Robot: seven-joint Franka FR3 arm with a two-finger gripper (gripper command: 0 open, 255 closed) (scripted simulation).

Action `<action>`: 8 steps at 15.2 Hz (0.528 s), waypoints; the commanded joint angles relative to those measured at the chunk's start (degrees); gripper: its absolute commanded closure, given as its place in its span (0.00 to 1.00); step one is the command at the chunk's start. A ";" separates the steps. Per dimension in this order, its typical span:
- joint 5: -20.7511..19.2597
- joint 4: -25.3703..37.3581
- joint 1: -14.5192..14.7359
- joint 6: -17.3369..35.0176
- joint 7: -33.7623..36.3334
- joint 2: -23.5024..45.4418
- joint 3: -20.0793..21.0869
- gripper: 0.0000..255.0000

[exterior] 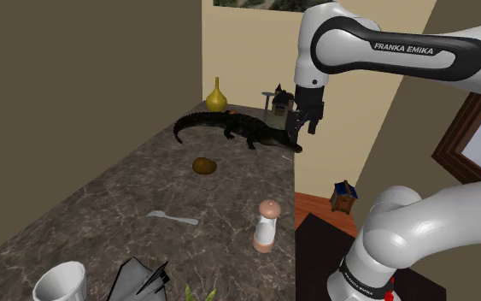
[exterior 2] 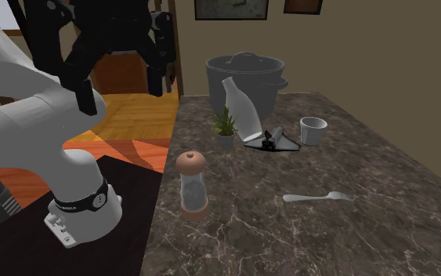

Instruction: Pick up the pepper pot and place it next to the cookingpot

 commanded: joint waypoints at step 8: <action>7.51 -14.66 1.28 9.61 8.30 -6.76 3.17 0.00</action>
